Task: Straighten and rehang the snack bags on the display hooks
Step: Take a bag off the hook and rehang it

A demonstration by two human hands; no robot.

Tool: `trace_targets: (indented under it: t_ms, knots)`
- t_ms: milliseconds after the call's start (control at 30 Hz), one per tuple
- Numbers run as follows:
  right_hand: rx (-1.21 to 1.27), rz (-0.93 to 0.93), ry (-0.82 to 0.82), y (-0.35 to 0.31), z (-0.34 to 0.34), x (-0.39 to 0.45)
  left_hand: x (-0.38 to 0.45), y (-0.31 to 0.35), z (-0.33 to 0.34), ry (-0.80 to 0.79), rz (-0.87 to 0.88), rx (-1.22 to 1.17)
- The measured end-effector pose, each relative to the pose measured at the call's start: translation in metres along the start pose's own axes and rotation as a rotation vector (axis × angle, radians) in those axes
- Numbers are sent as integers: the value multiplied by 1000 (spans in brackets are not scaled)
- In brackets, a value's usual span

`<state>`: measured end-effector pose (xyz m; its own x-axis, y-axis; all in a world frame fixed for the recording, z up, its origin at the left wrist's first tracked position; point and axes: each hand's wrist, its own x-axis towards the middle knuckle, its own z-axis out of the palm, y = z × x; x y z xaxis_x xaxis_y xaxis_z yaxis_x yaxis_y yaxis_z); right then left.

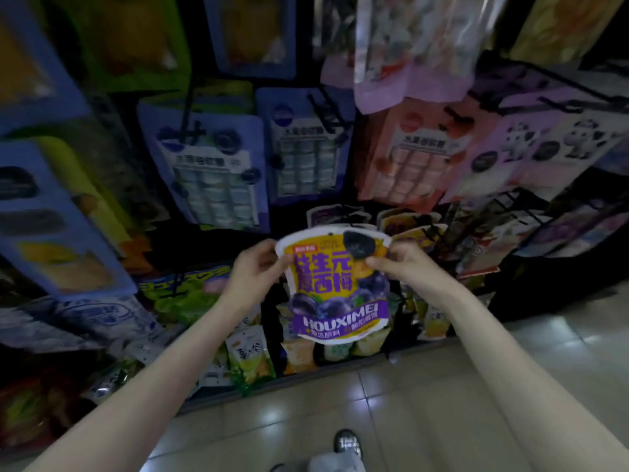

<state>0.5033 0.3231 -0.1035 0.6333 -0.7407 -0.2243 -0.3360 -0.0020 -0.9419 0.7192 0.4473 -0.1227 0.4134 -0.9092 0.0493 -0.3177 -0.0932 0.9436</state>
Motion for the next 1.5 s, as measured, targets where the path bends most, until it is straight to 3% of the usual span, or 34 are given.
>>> trace_targets:
  t_ms: [100,200,333,467,667,900,1033,1200,1367,1500]
  knots:
    - [40,130,69,50,-15,-3,8,-20,33,-204,-65,174]
    - [137,181,195,81,-20,4,23,-32,62,-300,-124,301]
    - [94,217,303,105,-27,26,42,-40,93,-342,-247,395]
    - [21,262,277,121,-34,52,58,-50,118,-338,-435,479]
    - [-38,270,221,130,-53,65,69,-50,147,-311,-538,444]
    - [-34,304,392,157,-123,52,72,-30,222,-471,-469,333]
    - [35,300,495,169,-159,60,96,-22,259,-369,-306,397]
    - [7,223,487,168,-179,89,127,-16,274,-282,-237,538]
    - [-62,200,432,171,-189,101,152,-17,279,-393,-318,535]
    - [-79,194,454,178,-193,105,158,-23,287,-349,-294,611]
